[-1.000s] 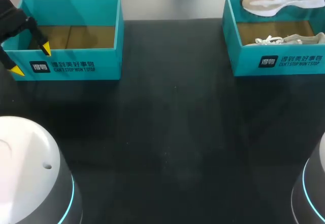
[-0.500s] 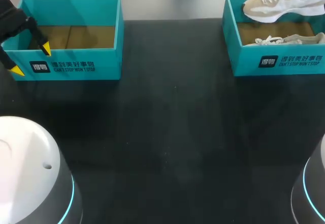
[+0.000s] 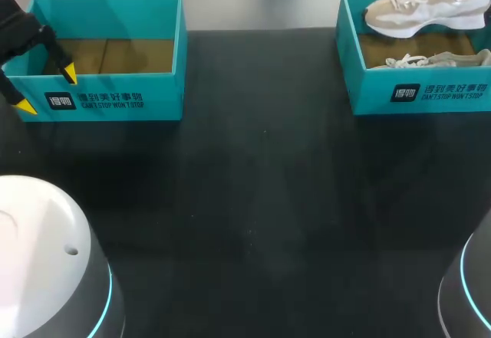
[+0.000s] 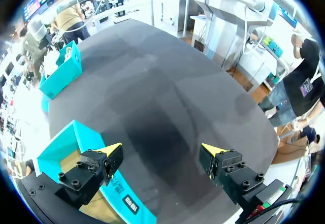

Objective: Take the shoe out of the shoebox, open the shoe tongue, remove and reinsert the insole, then place the shoe into the shoebox

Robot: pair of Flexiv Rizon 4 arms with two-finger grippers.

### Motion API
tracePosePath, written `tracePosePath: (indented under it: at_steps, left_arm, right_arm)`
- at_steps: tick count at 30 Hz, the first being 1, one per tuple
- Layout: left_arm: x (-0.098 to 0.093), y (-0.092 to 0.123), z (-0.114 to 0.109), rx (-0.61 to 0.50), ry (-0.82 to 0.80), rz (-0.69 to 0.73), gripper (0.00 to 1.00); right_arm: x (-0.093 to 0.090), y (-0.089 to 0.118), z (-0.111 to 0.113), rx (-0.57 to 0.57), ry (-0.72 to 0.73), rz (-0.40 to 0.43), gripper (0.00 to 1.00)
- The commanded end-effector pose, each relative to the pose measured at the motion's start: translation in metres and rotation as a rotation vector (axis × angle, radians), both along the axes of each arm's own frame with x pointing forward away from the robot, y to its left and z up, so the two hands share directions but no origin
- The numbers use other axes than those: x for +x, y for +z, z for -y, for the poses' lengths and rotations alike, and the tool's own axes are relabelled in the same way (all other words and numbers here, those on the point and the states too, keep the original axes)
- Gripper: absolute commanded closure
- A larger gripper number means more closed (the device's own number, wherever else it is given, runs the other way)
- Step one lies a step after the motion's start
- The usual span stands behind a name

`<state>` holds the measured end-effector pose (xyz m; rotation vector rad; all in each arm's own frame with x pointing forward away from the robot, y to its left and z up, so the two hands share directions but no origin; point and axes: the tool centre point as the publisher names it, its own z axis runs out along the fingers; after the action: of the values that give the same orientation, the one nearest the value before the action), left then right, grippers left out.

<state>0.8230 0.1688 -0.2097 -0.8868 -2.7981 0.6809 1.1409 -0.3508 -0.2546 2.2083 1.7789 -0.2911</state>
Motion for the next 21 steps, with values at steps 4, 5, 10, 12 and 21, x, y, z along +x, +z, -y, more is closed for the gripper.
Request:
tracePosePath:
  at_steps: [4, 5, 10, 12, 21]
  left_arm:
    - [0.001, 0.000, -0.001, 0.002, -0.002, -0.002, 0.00]
    - [0.001, 0.000, -0.001, 0.002, -0.002, -0.002, 0.00]
    - [0.001, 0.000, -0.001, 0.002, -0.002, -0.002, 0.00]
    - [0.001, 0.000, -0.001, 0.002, -0.002, -0.002, 0.00]
    - [0.001, 0.000, -0.001, 0.002, -0.002, -0.002, 0.00]
  right_arm:
    - [0.004, -0.010, 0.001, 0.016, 0.002, -0.007, 1.00]
    - [0.004, -0.011, 0.001, 0.017, 0.002, -0.007, 1.00]
    - [0.000, -0.019, 0.002, 0.033, -0.002, -0.011, 1.00]
    - [-0.002, -0.021, 0.002, 0.035, -0.001, -0.013, 1.00]
    - [-0.012, -0.034, 0.000, 0.049, 0.009, -0.017, 1.00]
